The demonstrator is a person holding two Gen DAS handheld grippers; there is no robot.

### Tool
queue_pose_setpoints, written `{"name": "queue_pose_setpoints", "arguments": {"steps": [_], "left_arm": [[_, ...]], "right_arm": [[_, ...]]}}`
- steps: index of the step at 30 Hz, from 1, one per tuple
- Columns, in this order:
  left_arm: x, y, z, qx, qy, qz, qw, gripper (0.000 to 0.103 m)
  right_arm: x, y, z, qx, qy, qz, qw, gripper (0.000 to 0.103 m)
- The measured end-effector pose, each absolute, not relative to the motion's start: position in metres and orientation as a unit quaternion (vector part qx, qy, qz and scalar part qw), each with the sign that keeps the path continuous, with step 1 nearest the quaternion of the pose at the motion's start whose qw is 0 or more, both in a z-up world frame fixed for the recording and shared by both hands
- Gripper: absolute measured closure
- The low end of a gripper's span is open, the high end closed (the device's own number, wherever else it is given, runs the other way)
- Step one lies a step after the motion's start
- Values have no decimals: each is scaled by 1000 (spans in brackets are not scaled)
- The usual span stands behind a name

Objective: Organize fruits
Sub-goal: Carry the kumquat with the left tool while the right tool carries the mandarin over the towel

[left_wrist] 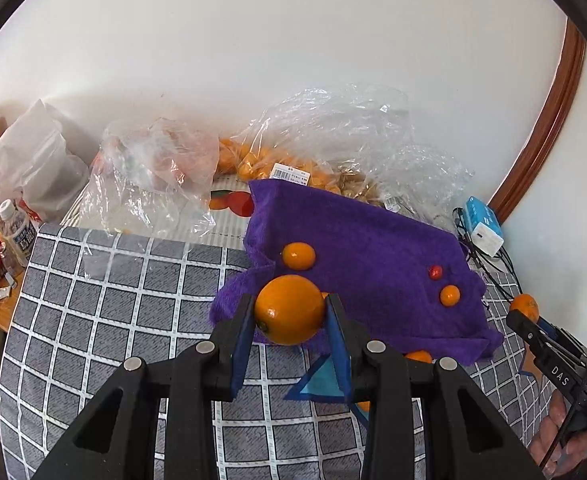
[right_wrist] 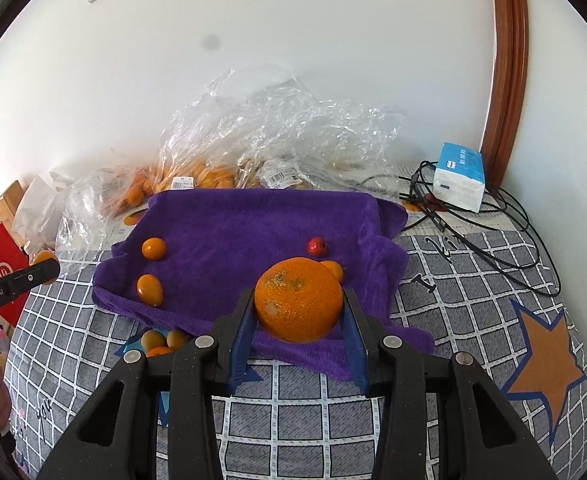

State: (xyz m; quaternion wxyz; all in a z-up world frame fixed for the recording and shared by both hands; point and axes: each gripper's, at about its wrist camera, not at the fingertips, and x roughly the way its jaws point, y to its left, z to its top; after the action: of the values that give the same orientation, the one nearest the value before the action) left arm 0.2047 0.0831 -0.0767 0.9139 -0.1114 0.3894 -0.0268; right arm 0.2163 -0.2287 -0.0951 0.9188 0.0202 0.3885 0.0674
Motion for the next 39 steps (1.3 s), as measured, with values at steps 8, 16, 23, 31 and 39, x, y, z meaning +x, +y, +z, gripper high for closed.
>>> {"name": "queue_pose_setpoints", "arguments": {"steps": [8, 16, 23, 31, 39], "left_arm": [[230, 77, -77, -102, 391, -28, 914, 70], [256, 66, -86, -92, 399, -35, 911, 70], [276, 58, -99, -86, 411, -40, 907, 70], [293, 55, -122, -85, 431, -39, 898, 70], [301, 52, -139, -81, 446, -37, 891, 70]], "right_arm": [[236, -229, -102, 19, 395, 61, 917, 62], [257, -231, -116, 18, 407, 52, 912, 62], [275, -229, -137, 18, 426, 50, 903, 62], [288, -221, -162, 9, 450, 50, 892, 62], [296, -219, -176, 2, 462, 50, 885, 62]]}}
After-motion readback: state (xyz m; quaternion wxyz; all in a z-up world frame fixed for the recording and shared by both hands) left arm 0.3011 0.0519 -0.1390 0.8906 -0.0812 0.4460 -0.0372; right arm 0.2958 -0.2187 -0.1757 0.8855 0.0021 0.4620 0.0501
